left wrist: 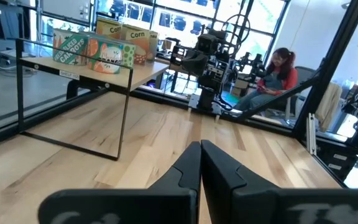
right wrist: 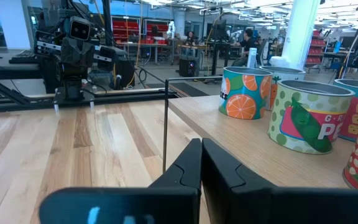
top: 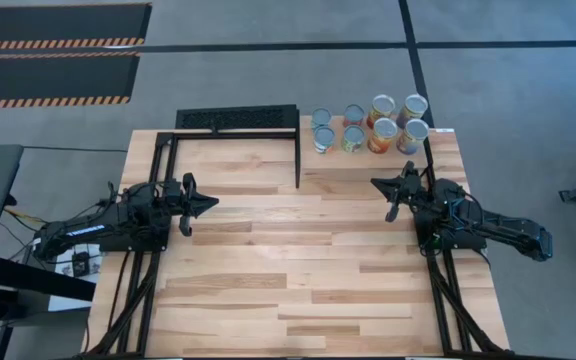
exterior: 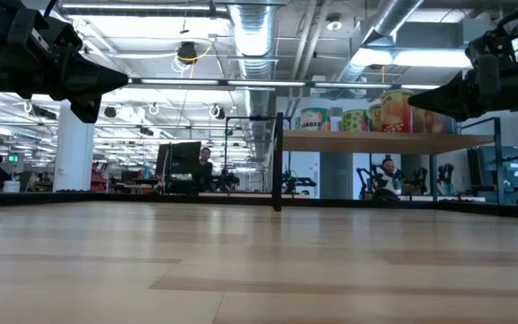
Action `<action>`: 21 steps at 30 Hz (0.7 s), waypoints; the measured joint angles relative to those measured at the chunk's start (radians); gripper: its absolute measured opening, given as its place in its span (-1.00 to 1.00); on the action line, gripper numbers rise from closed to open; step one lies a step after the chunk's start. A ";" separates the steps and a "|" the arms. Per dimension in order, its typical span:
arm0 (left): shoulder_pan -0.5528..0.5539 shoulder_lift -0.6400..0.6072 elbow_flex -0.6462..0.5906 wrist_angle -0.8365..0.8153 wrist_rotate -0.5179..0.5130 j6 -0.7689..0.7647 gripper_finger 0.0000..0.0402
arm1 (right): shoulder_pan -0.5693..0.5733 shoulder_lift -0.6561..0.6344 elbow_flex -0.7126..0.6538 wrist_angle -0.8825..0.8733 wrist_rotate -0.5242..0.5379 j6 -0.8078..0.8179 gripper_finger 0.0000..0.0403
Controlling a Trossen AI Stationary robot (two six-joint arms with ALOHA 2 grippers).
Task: Pick and place cans onto a shelf
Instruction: Return to Home Position
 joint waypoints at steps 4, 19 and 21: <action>0.000 0.000 0.000 0.000 0.000 0.000 -1.00 | 0.000 0.000 0.000 0.000 0.000 0.000 -0.86; 0.000 0.000 0.000 0.000 0.000 0.000 -1.00 | 0.000 0.000 0.000 0.000 0.000 0.000 -0.84; 0.000 0.000 0.000 0.000 0.000 0.000 -1.00 | 0.000 0.000 0.000 0.000 0.000 0.000 -0.84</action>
